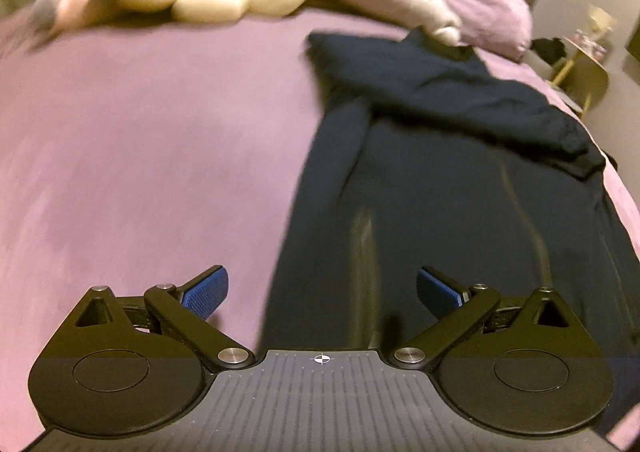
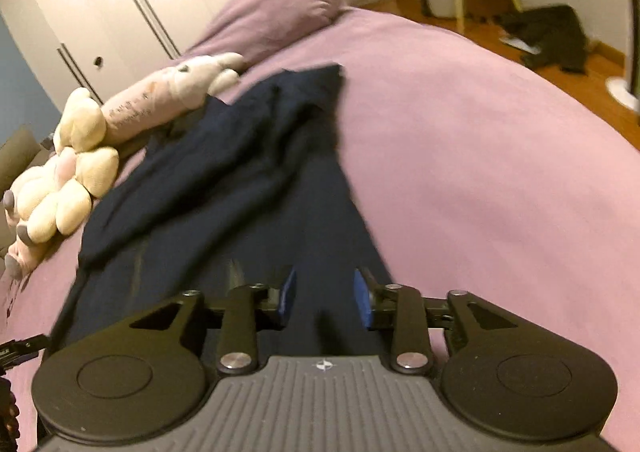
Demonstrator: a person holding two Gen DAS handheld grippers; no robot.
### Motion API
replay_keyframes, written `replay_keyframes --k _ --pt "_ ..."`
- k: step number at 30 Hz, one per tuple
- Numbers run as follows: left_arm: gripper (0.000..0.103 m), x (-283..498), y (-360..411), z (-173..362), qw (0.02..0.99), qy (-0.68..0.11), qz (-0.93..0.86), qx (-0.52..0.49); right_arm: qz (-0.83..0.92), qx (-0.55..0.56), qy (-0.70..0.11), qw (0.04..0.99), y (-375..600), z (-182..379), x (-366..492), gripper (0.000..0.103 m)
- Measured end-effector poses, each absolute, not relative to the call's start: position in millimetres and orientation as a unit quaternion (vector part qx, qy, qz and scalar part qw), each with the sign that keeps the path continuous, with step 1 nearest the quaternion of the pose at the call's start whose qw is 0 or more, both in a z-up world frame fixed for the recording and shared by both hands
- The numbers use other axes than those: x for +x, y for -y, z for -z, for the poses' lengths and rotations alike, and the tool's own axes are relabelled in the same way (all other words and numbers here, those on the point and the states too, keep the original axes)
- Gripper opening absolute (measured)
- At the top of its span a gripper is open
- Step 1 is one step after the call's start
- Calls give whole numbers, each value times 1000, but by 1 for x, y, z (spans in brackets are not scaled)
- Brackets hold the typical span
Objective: Fold large clothes
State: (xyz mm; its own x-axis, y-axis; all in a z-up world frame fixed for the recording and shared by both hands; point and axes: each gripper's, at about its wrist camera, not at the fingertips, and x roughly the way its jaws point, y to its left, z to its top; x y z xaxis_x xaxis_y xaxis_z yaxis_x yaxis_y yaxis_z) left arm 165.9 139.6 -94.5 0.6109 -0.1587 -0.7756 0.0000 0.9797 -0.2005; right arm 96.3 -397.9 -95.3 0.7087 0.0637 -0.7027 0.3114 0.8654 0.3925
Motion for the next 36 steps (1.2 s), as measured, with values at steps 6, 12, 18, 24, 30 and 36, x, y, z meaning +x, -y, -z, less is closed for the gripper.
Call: replay_keyframes --k 6,12,18,24,30,36 --pt "103 113 -167 108 869 -464 59 -162 67 297 -395 867 411 108 29 52" --pt "99 104 -169 113 860 -470 78 -181 46 319 -413 852 410 117 25 54" --pt "71 95 -176 119 848 -483 83 -202 16 328 -425 844 411 127 23 27" --pt "57 92 -187 114 839 -485 114 -220 -27 377 -414 828 417 124 17 29" --pt "61 97 -185 119 830 -504 124 -203 -34 367 -444 817 415 129 25 35" --pt "22 99 -193 110 823 -500 127 -239 -31 331 -457 825 408 126 29 21"
